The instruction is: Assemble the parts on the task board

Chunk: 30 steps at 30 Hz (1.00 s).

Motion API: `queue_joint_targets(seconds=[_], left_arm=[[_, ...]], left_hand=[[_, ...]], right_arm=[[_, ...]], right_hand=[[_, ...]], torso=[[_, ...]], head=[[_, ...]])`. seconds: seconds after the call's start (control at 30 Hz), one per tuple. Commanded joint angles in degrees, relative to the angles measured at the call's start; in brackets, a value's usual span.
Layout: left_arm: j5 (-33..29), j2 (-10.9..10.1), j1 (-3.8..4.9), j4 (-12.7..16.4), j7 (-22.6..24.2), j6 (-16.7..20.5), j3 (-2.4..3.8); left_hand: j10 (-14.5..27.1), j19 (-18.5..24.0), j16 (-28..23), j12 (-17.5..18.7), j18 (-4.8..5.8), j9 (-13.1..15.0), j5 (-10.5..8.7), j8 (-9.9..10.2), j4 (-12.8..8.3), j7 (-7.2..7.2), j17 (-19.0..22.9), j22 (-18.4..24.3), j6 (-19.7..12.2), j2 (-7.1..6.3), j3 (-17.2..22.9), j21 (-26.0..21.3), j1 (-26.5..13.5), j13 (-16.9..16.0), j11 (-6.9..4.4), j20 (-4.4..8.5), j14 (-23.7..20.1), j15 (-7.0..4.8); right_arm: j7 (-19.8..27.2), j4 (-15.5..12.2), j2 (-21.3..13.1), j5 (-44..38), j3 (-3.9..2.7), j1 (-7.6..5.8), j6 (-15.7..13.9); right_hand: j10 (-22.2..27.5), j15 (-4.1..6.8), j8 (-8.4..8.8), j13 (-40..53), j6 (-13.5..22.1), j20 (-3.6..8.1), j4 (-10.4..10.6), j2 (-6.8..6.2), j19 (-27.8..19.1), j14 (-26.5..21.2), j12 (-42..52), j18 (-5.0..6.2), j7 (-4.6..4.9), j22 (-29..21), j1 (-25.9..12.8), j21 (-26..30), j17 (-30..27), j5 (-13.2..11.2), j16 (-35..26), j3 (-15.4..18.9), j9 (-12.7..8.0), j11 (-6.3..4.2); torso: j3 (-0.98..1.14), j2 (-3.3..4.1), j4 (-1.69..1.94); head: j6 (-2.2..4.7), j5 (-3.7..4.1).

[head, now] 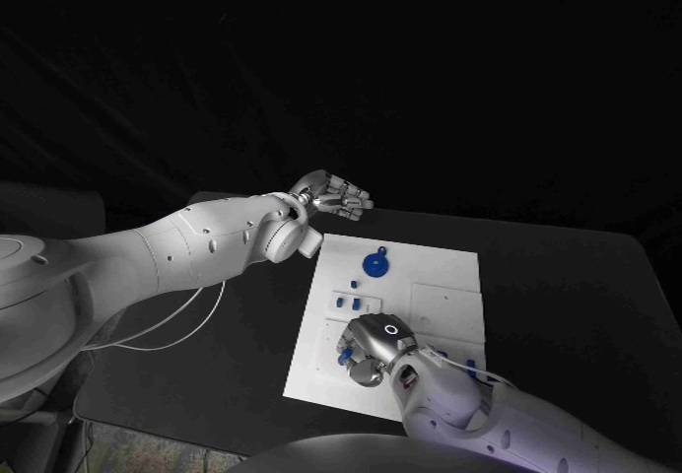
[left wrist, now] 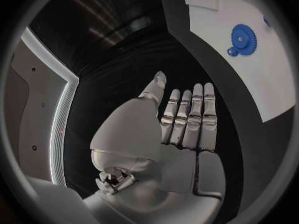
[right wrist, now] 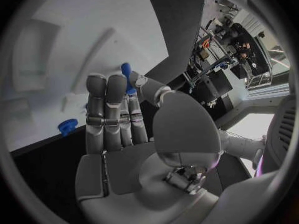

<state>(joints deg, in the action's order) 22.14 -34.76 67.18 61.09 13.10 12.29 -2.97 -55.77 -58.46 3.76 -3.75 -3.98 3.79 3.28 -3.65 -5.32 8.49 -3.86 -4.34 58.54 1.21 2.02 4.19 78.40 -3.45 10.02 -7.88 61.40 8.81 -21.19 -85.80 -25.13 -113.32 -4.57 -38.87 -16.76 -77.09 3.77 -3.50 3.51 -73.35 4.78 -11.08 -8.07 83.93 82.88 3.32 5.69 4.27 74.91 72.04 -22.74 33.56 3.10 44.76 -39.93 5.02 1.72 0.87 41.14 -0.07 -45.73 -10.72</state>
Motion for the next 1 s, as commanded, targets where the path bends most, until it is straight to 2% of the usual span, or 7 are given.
queue_joint_targets(seconds=[0.03,0.23,0.37,0.77,1.0], left_arm=[[-0.20,0.10,0.01,0.05,0.30,-0.91,0.02],[-0.17,0.07,0.01,0.08,0.28,-0.94,0.02],[-0.17,-0.05,0.01,0.12,0.26,-0.94,0.02],[-0.16,-0.23,0.01,0.17,0.23,-0.95,0.02],[-0.16,-0.19,0.01,0.15,0.15,-1.05,0.02]], left_hand=[[0.38,0.11,-0.18,-0.22,-0.50,-0.04,-0.08,-0.01,-0.01,0.19,-0.01,0.09,-0.12,0.38,-0.23,0.01,-0.33,0.08,-0.20,-0.09,-0.32,0.05],[0.38,0.11,-0.18,-0.22,-0.50,-0.04,-0.08,-0.01,-0.01,0.19,-0.01,0.09,-0.12,0.38,-0.23,0.01,-0.33,0.08,-0.20,-0.09,-0.32,0.05],[0.38,0.11,-0.18,-0.22,-0.50,-0.04,-0.08,-0.01,-0.01,0.19,-0.01,0.09,-0.12,0.38,-0.23,0.01,-0.33,0.08,-0.20,-0.09,-0.32,0.05],[0.47,0.20,-0.18,-0.23,-0.51,-0.04,-0.07,-0.01,-0.03,0.19,-0.01,0.10,-0.10,0.43,-0.25,0.00,-0.32,0.08,-0.17,-0.13,-0.40,0.07],[0.47,0.20,-0.18,-0.23,-0.51,-0.04,-0.07,-0.01,-0.03,0.19,-0.01,0.10,-0.10,0.43,-0.25,0.00,-0.32,0.08,-0.17,-0.13,-0.40,0.07]], right_arm=[[-0.98,0.14,0.24,-0.77,0.09,-0.11,2.24],[-1.62,0.22,0.40,-1.47,0.83,-0.60,4.89],[-2.30,0.12,0.22,-2.03,1.09,-0.75,5.35],[-5.18,-0.25,0.43,-3.71,1.24,-0.82,3.91],[-4.65,-0.30,1.16,-3.10,1.30,-0.83,4.04]], right_hand=[[-0.75,0.18,-0.18,0.07,-0.20,0.44,-0.01,0.45,2.07,-0.12,0.16,0.44,0.03,2.23,0.46,0.15,-0.04,0.08,0.12,-0.38,0.20,-0.43],[-0.70,0.15,-0.19,0.07,-0.16,0.42,-0.05,0.43,1.95,-0.15,0.17,0.44,0.06,2.21,0.51,0.37,-0.04,0.13,0.08,-0.27,0.18,-0.41],[-0.70,0.15,-0.19,0.07,-0.16,0.42,-0.05,0.43,1.95,-0.15,0.17,0.44,0.06,2.21,0.51,0.37,-0.04,0.13,0.08,-0.27,0.18,-0.41],[-0.79,0.17,-0.20,0.07,-0.27,0.43,-0.15,0.36,1.88,-0.18,0.17,0.44,0.02,2.31,0.61,0.12,0.03,-0.02,0.02,-0.39,0.11,-0.43],[-0.80,0.18,-0.18,0.06,-0.31,0.43,0.01,0.26,1.81,-0.20,0.16,0.43,0.02,2.25,0.50,0.31,0.05,-0.06,-0.03,-0.46,0.06,-0.44]], torso=[[0.02,0.00,-0.04],[0.04,-0.01,-0.02],[0.07,0.02,-0.04],[0.08,0.01,-0.04],[0.03,-0.01,-0.03]], head=[[-0.03,0.04],[-0.07,0.11],[-0.12,0.07],[-0.05,0.14],[-0.08,0.15]])
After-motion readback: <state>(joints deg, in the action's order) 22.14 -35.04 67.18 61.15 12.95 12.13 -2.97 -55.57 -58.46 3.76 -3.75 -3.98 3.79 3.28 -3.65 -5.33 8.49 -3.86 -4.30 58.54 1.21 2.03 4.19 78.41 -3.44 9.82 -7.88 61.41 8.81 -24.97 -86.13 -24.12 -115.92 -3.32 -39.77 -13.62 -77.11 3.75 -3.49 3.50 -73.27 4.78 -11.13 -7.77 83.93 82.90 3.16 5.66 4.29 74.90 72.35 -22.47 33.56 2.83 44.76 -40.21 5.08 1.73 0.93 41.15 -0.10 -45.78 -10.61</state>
